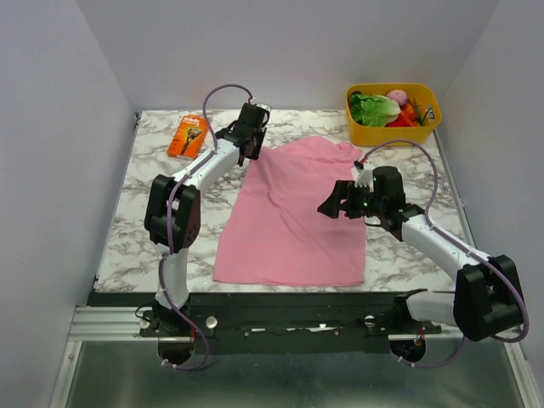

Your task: Pin the brooch onto the clothing

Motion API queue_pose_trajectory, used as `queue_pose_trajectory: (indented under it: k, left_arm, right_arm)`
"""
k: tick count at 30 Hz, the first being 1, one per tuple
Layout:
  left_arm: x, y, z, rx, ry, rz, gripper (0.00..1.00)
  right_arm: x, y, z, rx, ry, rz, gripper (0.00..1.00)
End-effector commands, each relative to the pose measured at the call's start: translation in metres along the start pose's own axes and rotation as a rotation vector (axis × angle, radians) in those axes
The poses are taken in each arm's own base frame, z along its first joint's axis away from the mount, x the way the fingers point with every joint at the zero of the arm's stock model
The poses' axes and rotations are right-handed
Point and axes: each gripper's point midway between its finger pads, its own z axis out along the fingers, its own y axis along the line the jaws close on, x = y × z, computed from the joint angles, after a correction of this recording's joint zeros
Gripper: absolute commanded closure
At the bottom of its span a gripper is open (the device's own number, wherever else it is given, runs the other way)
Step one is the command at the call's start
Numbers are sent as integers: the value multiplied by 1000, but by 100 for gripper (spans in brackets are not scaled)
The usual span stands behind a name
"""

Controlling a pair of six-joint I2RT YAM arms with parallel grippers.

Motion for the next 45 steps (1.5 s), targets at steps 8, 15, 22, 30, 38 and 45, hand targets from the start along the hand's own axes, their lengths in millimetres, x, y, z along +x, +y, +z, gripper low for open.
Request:
queue_pose_trajectory:
  k: [8,15,22,30,38,45]
  left_arm:
    - [-42,20,-94,24,-139,-144,1]
    - [-3,27,-144,75,-119,-300,1]
    - [109,15,-150,145,89,-478,1]
    - [204,6,-163,114,240,-610,1]
    - [271,-7,-172,57,395,-781,1]
    - [296,-9,-169,-22,495,-765,3]
  right_arm:
    - [36,-18,-20,135,71,115,0]
    - [49,-21,-44,213,85,159,0]
    - [88,-40,-74,399,146,312,0]
    - [136,-38,-85,418,242,469,0]
    - [169,-44,-98,475,262,540,0]
    - [190,-49,-101,503,310,567,0]
